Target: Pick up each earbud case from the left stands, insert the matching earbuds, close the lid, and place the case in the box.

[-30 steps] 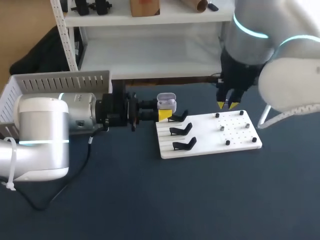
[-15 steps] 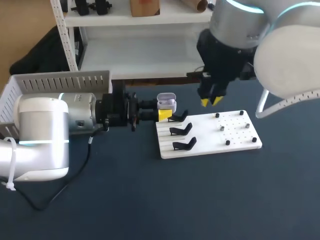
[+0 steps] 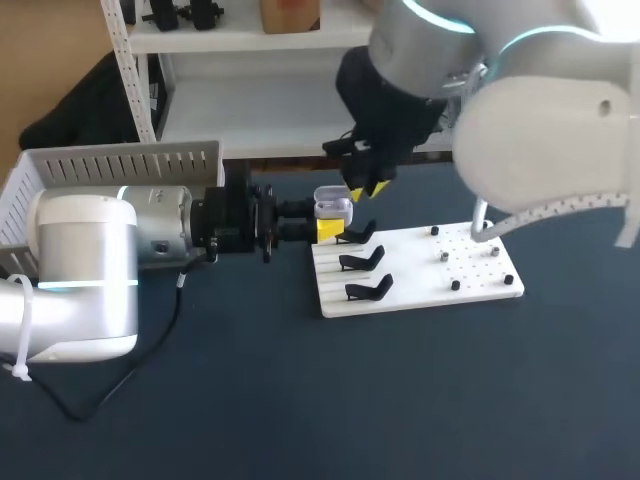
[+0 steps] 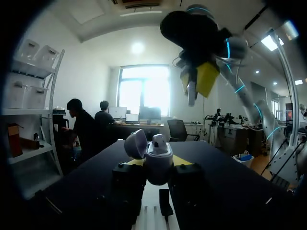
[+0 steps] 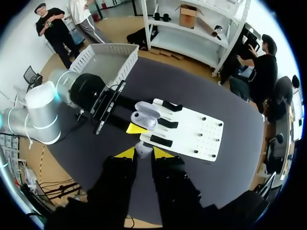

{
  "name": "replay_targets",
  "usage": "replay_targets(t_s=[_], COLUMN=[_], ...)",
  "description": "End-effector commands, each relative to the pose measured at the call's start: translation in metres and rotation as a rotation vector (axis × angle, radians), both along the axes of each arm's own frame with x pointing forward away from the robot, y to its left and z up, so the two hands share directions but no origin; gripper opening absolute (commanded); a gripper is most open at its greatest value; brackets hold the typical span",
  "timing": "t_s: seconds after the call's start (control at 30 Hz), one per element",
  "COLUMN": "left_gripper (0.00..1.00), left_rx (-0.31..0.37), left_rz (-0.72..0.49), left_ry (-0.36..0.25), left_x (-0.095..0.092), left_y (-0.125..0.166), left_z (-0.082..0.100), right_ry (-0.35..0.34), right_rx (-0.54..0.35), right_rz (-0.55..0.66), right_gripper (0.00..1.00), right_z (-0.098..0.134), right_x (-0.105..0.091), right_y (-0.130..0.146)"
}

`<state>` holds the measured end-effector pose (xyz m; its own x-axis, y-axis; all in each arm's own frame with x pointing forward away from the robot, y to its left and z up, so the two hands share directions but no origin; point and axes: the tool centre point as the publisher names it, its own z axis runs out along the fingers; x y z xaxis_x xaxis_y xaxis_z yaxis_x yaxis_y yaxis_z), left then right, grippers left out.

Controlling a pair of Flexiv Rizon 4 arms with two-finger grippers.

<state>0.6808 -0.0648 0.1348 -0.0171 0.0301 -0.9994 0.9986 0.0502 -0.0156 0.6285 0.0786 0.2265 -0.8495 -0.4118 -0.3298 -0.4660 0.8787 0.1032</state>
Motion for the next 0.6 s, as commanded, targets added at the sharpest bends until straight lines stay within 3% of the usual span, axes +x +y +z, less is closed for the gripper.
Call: replay_targets(t_s=[0.03, 0.6], left_gripper=[0.00, 0.00], left_rx=[-0.001, -0.001], left_rz=[0.001, 0.001], left_ry=[0.000, 0.000], left_x=[0.000, 0.000], left_y=[0.000, 0.000], left_z=[0.000, 0.000], right_ry=[0.007, -0.022], right_rx=[-0.024, -0.088], right_rz=[0.030, 0.076], right_gripper=[0.00, 0.00], right_z=[-0.004, -0.019], right_x=[0.012, 0.030], right_y=[0.014, 0.034])
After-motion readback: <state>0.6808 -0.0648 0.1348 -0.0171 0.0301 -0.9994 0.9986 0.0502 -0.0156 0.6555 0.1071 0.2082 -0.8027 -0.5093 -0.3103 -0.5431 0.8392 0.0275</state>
